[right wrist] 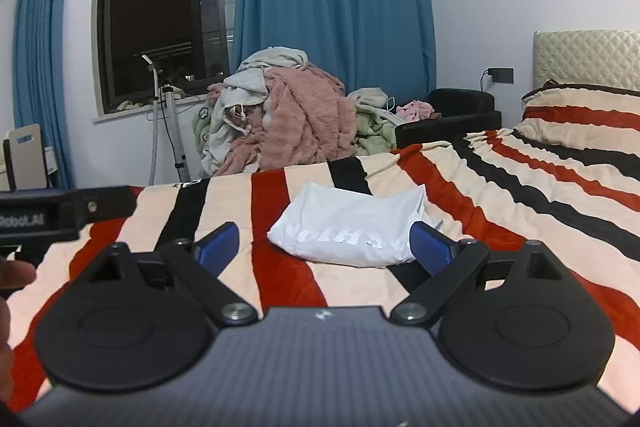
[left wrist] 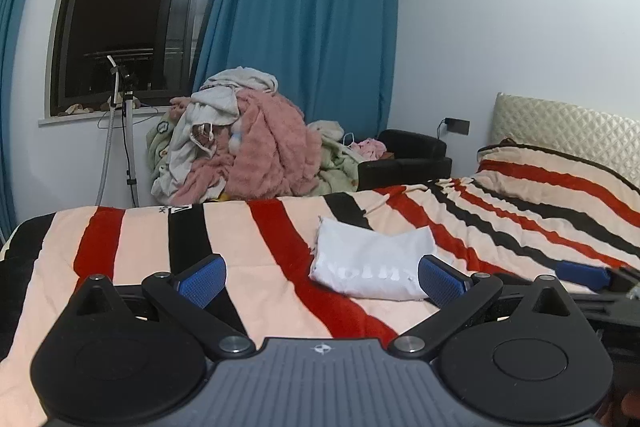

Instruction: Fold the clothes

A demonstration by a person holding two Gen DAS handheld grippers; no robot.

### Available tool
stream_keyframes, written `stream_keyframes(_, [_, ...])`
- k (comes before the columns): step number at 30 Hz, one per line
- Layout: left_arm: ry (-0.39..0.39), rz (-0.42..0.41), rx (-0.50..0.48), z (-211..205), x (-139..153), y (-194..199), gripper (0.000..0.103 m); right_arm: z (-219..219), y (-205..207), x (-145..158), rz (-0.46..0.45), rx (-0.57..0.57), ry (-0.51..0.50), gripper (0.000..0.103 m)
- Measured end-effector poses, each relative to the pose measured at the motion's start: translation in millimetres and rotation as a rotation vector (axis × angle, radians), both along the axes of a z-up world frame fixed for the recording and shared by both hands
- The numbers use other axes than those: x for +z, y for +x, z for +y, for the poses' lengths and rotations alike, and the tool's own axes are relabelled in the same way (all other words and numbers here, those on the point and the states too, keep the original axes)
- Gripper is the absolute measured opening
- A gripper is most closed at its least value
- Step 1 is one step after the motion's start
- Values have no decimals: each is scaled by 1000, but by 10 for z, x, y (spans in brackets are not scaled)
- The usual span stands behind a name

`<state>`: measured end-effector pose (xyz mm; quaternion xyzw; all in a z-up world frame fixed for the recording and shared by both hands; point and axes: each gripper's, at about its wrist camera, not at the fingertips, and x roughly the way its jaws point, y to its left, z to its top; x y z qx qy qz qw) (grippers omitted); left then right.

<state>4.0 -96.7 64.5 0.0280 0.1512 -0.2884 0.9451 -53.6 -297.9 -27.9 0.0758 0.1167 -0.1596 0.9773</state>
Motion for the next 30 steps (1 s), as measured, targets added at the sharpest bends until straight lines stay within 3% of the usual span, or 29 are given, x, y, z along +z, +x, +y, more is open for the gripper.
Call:
stream_keyframes(12, [47, -48, -1, -33, -44, -33, 103, -29, 39, -31, 21, -20, 25, 93])
stream_keyframes(30, [14, -13, 17, 22, -46, 4, 103, -66, 46, -47, 26, -22, 46, 93])
